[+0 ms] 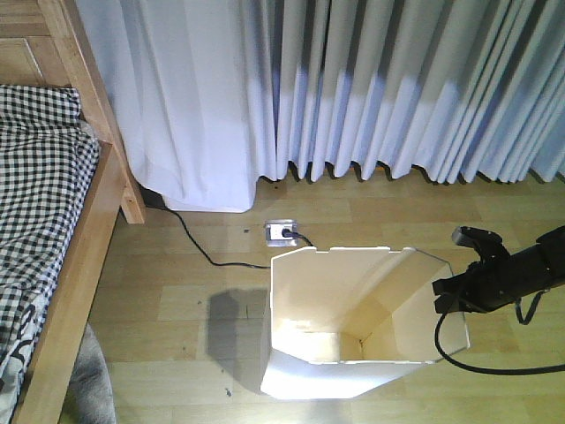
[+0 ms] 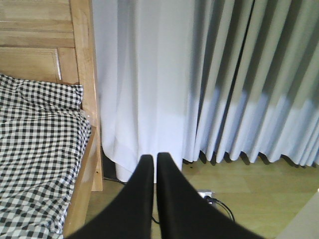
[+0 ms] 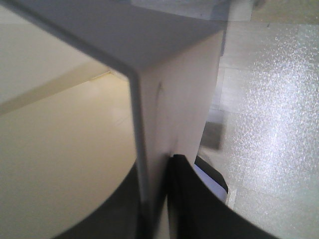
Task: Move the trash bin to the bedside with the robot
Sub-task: 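Carry the bin with the right gripper as the base drives beside the bed, then lower the bin onto the floor beside the bed with the right gripper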
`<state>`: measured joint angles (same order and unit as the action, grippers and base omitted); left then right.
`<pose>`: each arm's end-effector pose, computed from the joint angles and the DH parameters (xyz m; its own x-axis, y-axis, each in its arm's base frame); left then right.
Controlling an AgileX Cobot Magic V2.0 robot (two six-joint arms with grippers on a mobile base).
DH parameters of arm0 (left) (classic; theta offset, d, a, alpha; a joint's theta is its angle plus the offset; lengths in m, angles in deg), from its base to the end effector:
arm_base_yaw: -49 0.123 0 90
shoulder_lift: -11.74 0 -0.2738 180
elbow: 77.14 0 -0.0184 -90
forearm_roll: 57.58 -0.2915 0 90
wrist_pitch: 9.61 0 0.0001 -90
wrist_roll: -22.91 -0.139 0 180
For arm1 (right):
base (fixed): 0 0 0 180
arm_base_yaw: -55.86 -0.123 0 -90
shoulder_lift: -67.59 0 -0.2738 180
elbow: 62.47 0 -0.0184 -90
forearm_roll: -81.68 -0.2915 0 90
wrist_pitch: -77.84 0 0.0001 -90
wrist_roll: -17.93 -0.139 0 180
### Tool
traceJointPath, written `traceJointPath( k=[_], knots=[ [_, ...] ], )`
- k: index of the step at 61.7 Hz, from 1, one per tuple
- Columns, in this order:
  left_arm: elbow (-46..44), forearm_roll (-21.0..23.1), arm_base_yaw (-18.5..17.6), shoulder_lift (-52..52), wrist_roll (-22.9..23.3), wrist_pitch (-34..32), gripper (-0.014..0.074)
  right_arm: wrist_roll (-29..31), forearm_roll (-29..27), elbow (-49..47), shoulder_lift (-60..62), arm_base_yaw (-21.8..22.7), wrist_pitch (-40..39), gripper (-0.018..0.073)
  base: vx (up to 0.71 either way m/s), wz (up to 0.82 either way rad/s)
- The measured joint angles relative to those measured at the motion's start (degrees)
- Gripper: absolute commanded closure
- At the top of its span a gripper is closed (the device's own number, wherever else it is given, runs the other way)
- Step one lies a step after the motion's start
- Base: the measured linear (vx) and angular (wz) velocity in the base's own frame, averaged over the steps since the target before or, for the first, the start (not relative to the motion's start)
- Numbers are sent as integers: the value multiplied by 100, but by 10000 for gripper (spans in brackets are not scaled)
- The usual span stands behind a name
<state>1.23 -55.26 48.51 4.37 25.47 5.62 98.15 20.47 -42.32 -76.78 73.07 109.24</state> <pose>0.1542 -0.0028 0.1716 -0.1910 -0.0820 -0.9782 0.0030 0.9964 -0.0841 0.3207 -0.0328 -0.1171 -0.9847 -0.0588 -0.1639 -0.1245 0.8959 0.4264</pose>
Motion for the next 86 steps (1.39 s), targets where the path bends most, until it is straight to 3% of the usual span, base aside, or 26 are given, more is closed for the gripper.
traceJointPath(
  k=[86],
  knots=[
    [0,0,0,0,0,0,602,0,0,0,0,0,0,564,13,3]
  ],
)
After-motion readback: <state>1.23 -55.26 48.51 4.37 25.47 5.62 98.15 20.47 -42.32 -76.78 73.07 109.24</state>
